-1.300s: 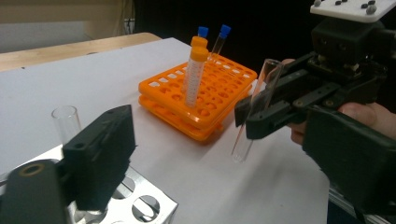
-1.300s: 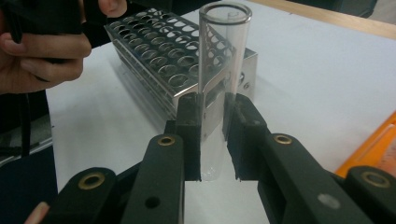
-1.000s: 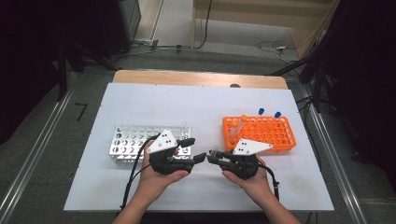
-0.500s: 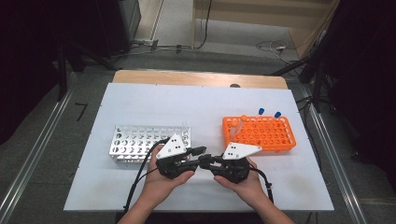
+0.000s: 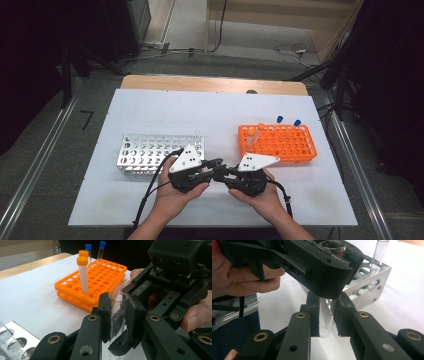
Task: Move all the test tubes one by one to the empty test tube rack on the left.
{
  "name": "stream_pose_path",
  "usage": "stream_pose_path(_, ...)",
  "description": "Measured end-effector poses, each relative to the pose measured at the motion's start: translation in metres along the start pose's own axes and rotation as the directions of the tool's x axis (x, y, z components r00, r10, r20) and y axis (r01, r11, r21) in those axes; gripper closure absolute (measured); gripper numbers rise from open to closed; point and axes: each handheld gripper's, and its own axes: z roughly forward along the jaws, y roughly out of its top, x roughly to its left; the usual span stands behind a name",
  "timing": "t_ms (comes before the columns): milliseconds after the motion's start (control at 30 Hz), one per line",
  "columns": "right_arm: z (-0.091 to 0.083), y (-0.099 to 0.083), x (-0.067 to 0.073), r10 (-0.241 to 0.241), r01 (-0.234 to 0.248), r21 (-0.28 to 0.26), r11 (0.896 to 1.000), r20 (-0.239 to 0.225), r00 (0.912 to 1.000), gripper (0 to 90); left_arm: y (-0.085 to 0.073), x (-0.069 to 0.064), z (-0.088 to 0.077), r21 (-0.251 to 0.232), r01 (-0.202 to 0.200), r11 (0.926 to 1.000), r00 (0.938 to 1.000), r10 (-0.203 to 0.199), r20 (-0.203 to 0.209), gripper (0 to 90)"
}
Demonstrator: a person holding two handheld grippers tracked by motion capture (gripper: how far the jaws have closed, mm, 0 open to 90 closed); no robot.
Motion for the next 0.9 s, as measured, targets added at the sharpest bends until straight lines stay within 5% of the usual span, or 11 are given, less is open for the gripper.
stream_pose_path(400,-0.016,-0.008,-0.009,0.019,-0.018,-0.033,0.999,0.042,0.9989,35.9,0.001,0.011,-0.01,-0.011,0.016,0.9998,0.9995,-0.017,-0.026,76.5)
stream_pose_path(900,-0.058,-0.025,-0.039,0.081,-0.074,-0.071,0.995,0.096,0.9921,14.8,0.006,0.032,-0.034,-0.046,0.041,0.9981,0.9932,-0.045,-0.107,76.5)
